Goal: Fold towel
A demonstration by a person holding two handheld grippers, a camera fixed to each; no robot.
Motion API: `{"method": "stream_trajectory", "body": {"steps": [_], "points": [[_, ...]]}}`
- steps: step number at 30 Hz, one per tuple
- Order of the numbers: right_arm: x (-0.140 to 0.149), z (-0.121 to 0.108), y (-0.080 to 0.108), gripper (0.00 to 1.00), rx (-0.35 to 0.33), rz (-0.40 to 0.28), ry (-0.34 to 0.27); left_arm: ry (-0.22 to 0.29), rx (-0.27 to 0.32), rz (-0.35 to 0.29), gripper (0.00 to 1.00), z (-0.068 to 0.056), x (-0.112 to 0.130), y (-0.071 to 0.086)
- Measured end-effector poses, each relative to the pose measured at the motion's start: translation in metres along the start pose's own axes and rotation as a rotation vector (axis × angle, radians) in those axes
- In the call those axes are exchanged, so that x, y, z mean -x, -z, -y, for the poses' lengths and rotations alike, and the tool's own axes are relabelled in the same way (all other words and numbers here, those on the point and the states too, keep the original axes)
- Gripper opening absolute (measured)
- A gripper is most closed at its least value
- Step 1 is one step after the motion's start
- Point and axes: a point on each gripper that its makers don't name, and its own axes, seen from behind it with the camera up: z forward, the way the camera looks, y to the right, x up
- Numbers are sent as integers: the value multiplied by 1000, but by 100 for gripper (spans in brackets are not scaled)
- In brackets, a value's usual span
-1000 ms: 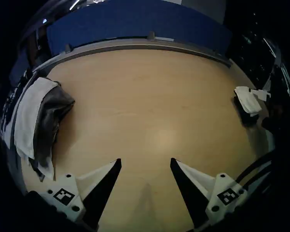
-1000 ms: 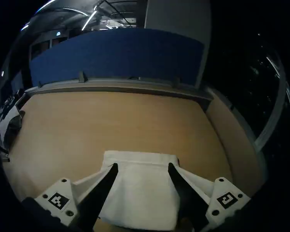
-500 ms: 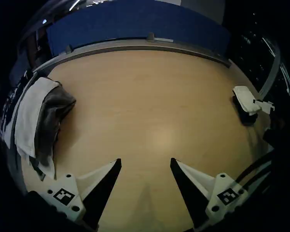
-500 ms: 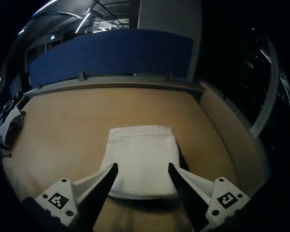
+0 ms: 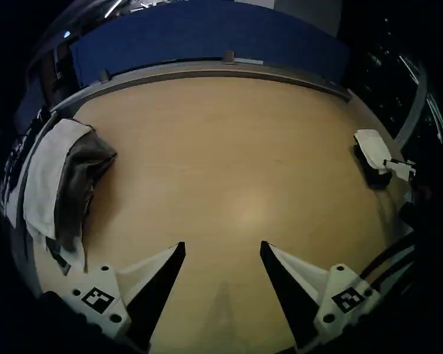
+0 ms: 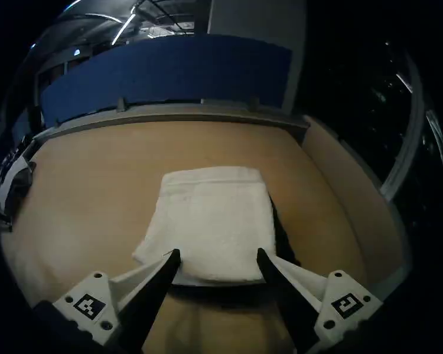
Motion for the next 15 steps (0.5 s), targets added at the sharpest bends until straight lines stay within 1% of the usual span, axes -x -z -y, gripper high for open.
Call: {"method": "stream_trajectory", "body": {"steps": [5, 8, 11, 15], "points": [[16, -3, -9, 100, 6, 34, 24, 5, -4, -2, 94, 2, 1, 2], [18, -3, -10, 100, 4, 40, 31, 6, -7, -3, 94, 3, 1, 3], [9, -3, -5, 100, 2, 22, 23, 5, -8, -5, 94, 3, 0, 4], [-13, -2, 9, 100, 3, -33, 4, 8, -8, -12, 94, 3, -1, 5]]}}
